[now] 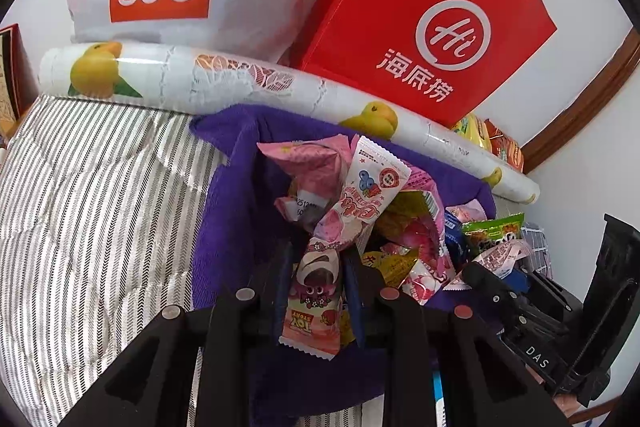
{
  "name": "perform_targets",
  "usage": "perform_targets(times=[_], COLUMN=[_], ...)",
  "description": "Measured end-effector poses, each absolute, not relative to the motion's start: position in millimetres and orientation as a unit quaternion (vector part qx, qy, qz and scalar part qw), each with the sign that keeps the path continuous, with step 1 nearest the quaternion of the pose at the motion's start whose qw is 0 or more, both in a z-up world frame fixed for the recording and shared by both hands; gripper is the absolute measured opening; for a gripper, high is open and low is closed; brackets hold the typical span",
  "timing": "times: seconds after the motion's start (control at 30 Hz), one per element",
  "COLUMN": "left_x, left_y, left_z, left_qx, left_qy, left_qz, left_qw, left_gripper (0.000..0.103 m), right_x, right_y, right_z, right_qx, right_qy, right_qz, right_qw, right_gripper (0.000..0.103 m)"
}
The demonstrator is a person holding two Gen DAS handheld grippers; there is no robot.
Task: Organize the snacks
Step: 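Open both tools to drop the candy stick and wafer packets onto the towel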
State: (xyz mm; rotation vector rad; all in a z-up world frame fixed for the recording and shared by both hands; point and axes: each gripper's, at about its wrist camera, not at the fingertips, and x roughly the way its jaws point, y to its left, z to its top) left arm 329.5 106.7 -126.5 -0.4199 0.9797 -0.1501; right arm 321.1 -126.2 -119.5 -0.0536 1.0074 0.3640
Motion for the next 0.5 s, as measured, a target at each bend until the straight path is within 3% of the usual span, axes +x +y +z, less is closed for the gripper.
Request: perform_targets(times=[0.5], left_x=[329.7], left_y=[101.7], left_z=[-132.3], left_qx=[-0.193], left_qy=[0.479], left_qz=[-0.085], left_qw=[0.852], left_gripper=[0.024], right_x=[324.3], right_y=[-122.3], right_z=[-126.6], right_qx=[-0.037], right_qy=[0.493], right_qz=[0.167], right_qw=[0.853], right_gripper=[0.036])
